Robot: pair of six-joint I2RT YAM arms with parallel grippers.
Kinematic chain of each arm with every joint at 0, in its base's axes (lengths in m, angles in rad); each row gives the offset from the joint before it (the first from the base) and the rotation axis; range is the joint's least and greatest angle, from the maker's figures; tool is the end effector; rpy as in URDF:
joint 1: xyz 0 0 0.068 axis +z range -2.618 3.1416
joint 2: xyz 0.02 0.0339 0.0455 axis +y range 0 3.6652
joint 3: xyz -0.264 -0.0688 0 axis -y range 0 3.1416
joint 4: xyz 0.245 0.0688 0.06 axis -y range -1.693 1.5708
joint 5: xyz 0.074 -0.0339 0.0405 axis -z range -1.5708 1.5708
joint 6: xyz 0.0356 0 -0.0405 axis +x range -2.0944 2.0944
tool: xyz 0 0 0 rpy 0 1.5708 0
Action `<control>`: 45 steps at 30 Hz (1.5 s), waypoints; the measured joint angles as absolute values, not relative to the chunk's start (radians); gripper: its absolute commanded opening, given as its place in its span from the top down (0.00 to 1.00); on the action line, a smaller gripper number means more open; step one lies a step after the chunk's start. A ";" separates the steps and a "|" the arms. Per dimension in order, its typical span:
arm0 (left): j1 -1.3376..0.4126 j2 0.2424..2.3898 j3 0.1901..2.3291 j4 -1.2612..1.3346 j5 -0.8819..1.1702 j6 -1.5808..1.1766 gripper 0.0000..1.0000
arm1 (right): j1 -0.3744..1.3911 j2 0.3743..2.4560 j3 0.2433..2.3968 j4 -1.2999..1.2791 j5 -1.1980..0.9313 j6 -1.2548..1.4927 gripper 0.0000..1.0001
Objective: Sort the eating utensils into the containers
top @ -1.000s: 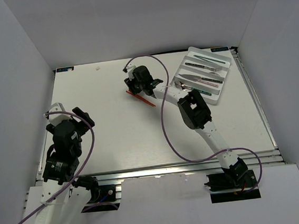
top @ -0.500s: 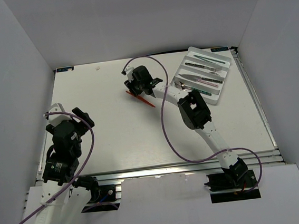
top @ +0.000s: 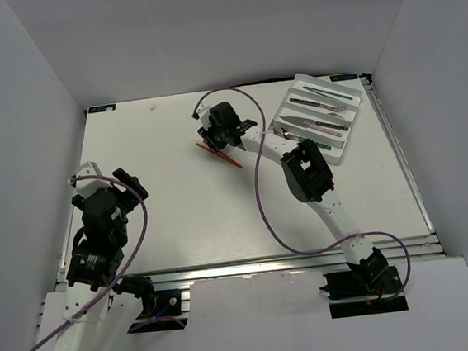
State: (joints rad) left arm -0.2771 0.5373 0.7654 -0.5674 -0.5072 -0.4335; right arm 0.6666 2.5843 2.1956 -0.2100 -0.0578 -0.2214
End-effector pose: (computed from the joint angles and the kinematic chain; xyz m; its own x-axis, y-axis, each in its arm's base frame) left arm 0.1177 -0.0155 0.3275 -0.2059 -0.3232 -0.9237 -0.3173 0.9150 -0.2494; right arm 0.4577 0.3627 0.1541 -0.2883 -0.5058 -0.8131 -0.7361 0.6602 -0.1496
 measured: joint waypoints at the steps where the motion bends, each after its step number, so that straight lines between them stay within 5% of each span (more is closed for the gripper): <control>1: -0.277 0.537 0.765 -0.567 -0.507 -0.433 0.02 | 0.665 2.576 2.187 -0.226 -0.056 -0.229 0.60; 13: -0.277 0.534 0.765 -0.567 -0.507 -0.434 0.02 | 0.627 2.498 2.131 -0.432 -0.113 -0.315 0.75; 16: -0.277 0.534 0.765 -0.567 -0.507 -0.434 0.02 | 0.612 2.500 2.149 -0.485 -0.166 -0.312 0.90; 21: -0.277 0.533 0.765 -0.567 -0.507 -0.434 0.02 | 0.602 2.516 2.190 -0.545 -0.198 -0.299 1.00; 36: -0.284 0.533 0.765 -0.567 -0.499 -0.433 0.02 | 0.567 2.303 1.996 -0.524 -0.282 -0.203 1.00; 45: -0.289 0.533 0.765 -0.567 -0.493 -0.433 0.02 | 0.324 2.157 2.000 -0.367 -0.441 -0.223 1.00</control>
